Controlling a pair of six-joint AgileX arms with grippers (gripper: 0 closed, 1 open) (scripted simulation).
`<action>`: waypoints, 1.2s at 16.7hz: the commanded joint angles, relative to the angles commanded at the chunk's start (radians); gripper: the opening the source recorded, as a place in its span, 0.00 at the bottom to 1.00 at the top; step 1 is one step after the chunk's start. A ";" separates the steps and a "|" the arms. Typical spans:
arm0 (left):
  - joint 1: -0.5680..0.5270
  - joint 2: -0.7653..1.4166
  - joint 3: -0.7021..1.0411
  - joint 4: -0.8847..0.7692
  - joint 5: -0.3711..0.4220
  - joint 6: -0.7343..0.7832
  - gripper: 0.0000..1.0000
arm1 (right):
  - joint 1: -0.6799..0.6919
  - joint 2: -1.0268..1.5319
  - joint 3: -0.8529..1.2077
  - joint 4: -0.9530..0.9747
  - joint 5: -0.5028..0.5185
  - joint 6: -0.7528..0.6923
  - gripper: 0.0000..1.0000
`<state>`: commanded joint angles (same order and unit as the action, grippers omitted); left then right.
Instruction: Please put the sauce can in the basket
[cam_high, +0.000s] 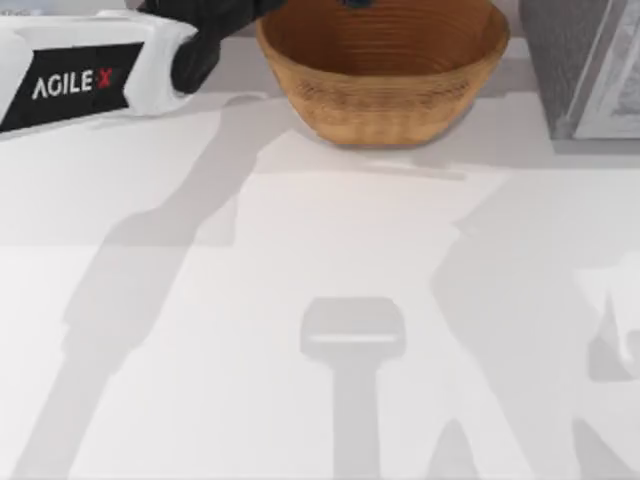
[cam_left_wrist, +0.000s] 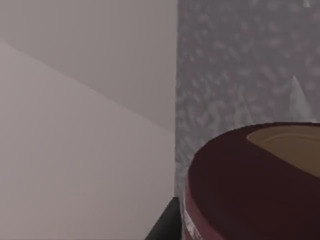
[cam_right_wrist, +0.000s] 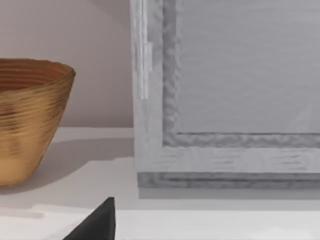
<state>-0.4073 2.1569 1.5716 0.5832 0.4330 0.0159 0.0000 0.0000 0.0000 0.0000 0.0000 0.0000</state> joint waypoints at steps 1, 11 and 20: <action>-0.008 0.013 0.013 -0.005 0.003 0.001 0.00 | 0.000 0.000 0.000 0.000 0.000 0.000 1.00; -0.047 0.247 0.327 -0.079 -0.048 -0.006 0.00 | 0.000 0.000 0.000 0.000 0.000 0.000 1.00; -0.049 0.252 0.332 -0.081 -0.047 -0.005 0.38 | 0.000 0.000 0.000 0.000 0.000 0.000 1.00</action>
<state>-0.4565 2.4087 1.9032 0.5026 0.3857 0.0105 0.0000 0.0000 0.0000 0.0000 0.0000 0.0000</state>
